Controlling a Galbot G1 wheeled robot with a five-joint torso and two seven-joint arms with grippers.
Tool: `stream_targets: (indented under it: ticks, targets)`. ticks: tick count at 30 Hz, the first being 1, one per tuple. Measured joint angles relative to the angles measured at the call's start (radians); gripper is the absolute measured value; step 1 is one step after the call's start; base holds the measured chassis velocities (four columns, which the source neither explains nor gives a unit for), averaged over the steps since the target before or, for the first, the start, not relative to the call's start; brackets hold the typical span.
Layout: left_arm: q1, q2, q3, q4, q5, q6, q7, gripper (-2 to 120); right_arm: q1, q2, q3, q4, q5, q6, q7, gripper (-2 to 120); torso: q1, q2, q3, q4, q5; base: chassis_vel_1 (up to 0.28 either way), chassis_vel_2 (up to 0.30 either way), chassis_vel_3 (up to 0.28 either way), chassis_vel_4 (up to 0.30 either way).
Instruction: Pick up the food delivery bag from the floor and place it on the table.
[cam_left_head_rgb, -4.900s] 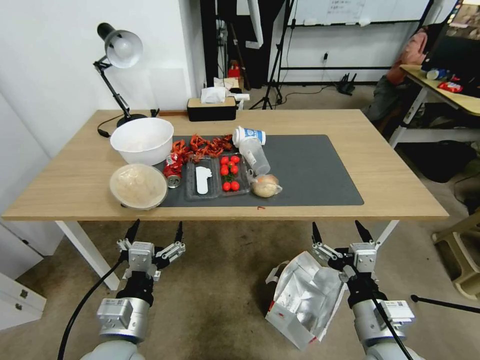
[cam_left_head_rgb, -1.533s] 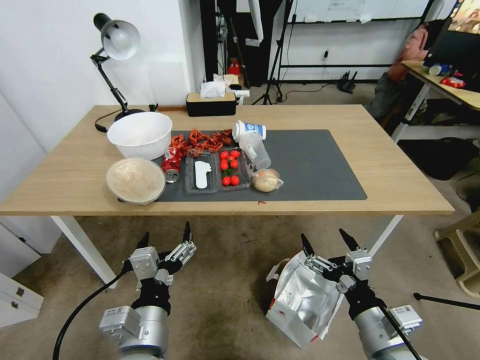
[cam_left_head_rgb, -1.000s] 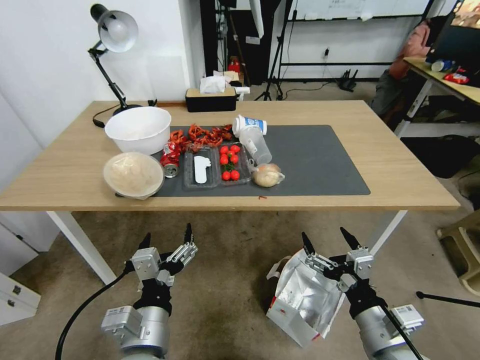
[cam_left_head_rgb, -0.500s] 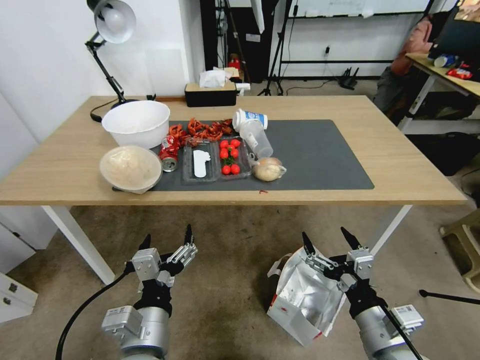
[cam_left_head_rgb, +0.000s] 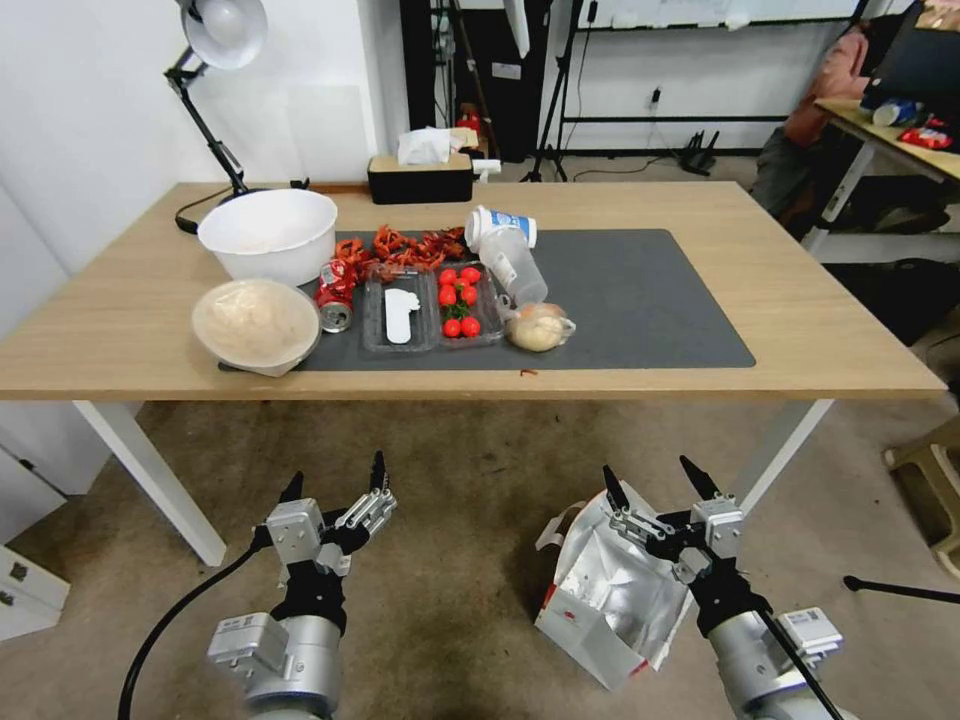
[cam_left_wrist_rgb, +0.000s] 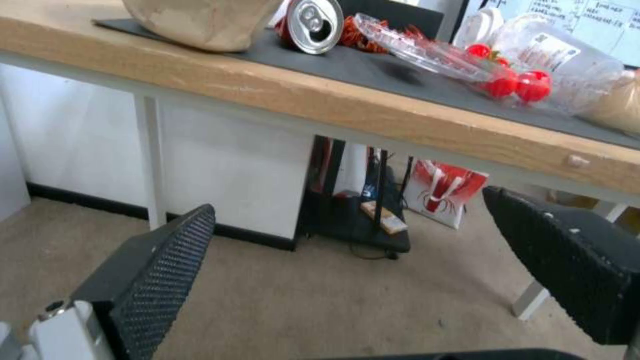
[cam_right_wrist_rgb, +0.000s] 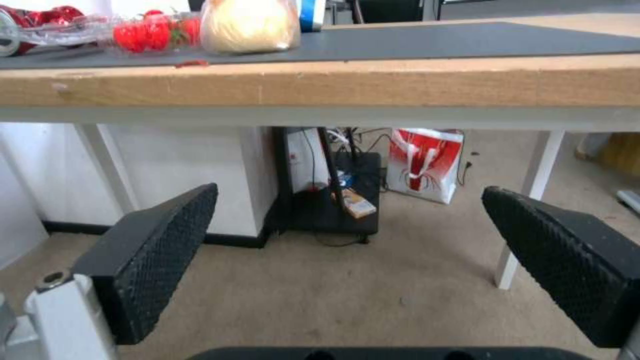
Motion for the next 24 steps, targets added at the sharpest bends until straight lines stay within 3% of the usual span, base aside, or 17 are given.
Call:
stream_targets:
  ticks: [24]
  targets:
    - [0.011,0.005,-0.004,-0.013,0.000,-0.006,-0.002,100,-0.001,0.001,0.001,0.004,0.000,0.001,-0.003,100,-0.043,-0.107,-0.063,0.0000,-0.0001,0.000,0.000,0.000,0.000]
